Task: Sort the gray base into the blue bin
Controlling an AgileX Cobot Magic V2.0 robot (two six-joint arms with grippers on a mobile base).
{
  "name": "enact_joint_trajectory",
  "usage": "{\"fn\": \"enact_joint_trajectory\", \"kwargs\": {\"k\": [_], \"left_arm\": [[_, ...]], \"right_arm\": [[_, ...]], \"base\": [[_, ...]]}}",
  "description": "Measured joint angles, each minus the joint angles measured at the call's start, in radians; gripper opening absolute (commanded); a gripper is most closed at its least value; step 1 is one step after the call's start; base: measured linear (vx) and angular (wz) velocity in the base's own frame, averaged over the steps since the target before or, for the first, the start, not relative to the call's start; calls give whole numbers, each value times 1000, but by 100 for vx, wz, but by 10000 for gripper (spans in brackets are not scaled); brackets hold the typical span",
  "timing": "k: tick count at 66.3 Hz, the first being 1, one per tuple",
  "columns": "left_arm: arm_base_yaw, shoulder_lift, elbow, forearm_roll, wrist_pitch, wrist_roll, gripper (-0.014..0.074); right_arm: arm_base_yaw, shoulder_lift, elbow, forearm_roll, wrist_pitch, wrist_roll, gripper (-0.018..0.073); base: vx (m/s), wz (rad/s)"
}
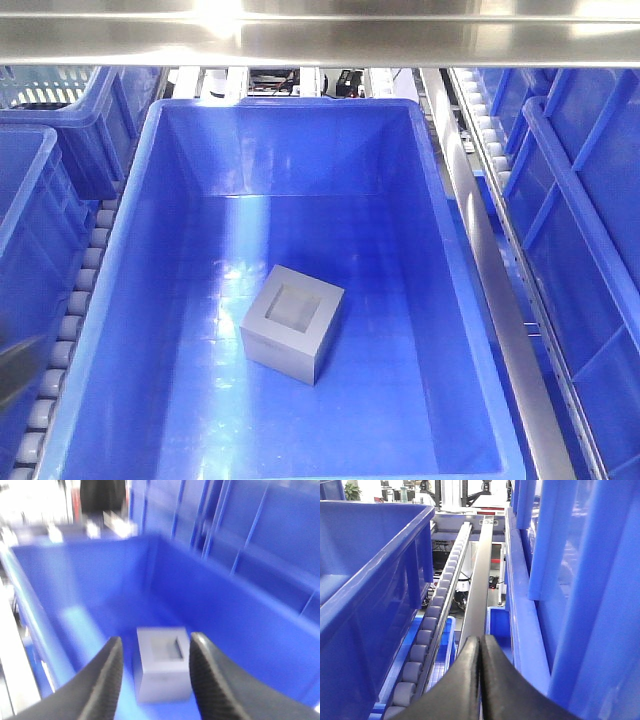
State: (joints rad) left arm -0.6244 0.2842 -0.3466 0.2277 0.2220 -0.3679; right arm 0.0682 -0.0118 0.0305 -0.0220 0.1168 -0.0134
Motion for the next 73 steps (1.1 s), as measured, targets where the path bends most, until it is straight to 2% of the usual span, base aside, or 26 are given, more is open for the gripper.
{"fn": "enact_joint_trajectory", "kwargs": {"k": [9, 20, 42, 73], "left_arm": [[0, -113, 30, -1, 30, 0, 211], [0, -156, 42, -1, 75, 0, -9], [0, -163, 43, -1, 131, 0, -6], [6, -163, 55, -1, 138, -1, -6]], "right_arm": [[0, 0, 0, 0, 0, 0, -9], [0, 0, 0, 0, 0, 0, -9], [0, 0, 0, 0, 0, 0, -9], [0, 0, 0, 0, 0, 0, -9]], "base": [[0, 0], [0, 0], [0, 0], [0, 0]]}}
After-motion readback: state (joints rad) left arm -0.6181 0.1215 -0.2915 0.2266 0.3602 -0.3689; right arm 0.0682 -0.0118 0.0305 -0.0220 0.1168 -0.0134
